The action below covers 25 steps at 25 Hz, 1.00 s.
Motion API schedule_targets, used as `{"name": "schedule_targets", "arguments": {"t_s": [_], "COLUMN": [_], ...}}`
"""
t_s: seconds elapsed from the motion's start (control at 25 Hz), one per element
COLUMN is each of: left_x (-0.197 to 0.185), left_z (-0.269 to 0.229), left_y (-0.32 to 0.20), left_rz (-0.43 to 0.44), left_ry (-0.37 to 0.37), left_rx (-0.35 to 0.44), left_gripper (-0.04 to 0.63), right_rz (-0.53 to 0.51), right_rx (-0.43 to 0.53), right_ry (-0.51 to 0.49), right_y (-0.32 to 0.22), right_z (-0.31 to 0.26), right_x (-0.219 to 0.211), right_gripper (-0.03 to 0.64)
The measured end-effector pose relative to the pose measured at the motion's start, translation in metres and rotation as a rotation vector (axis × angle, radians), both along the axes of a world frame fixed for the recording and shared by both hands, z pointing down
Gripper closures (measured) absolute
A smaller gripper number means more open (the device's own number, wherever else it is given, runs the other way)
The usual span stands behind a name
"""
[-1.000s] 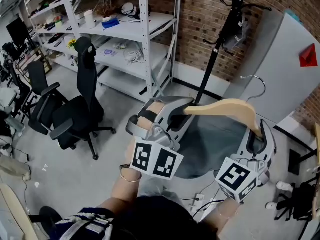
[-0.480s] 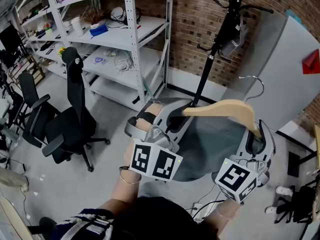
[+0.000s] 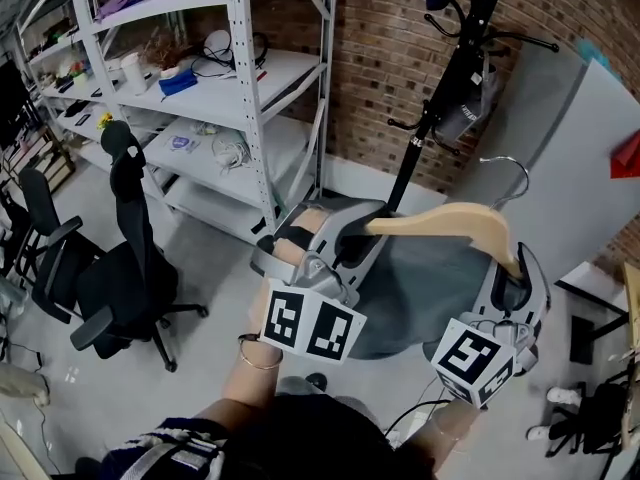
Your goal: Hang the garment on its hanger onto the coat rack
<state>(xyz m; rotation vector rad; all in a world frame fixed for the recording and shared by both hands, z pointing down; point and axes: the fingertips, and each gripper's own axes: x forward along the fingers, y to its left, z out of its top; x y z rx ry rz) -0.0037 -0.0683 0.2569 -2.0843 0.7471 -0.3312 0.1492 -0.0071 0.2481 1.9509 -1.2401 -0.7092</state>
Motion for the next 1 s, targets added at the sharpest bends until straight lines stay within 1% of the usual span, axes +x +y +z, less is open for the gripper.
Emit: {"name": "schedule_targets", "arguments": {"t_s": [0.24, 0.44, 0.6, 1.0], "left_x": [0.012, 0.031, 0.051, 0.115], "left_z": [0.009, 0.017, 0.019, 0.003], "left_y": [-0.038, -0.071, -0.103, -0.193], "left_rz": [0.005, 0.003, 0.001, -0.024], "left_ry": [-0.009, -0.023, -0.034, -0.025], "left_rx": [-0.015, -0.028, -0.031, -0.018], "left_gripper": [0.517, 0.517, 0.517, 0.517], "right_rz": [0.005, 0.004, -0.001, -0.041], "right_rx": [-0.009, -0.019, -0.023, -0.002], "right_ry": [-0.013, -0.030, -0.037, -0.048], "right_y": [-0.038, -0.072, -0.105, -0.199], "right_z": [0.008, 0.018, 0.021, 0.005], "right_x": [0.011, 0.031, 0.052, 0.117], "right_gripper": [0.518, 0.518, 0.518, 0.517]}}
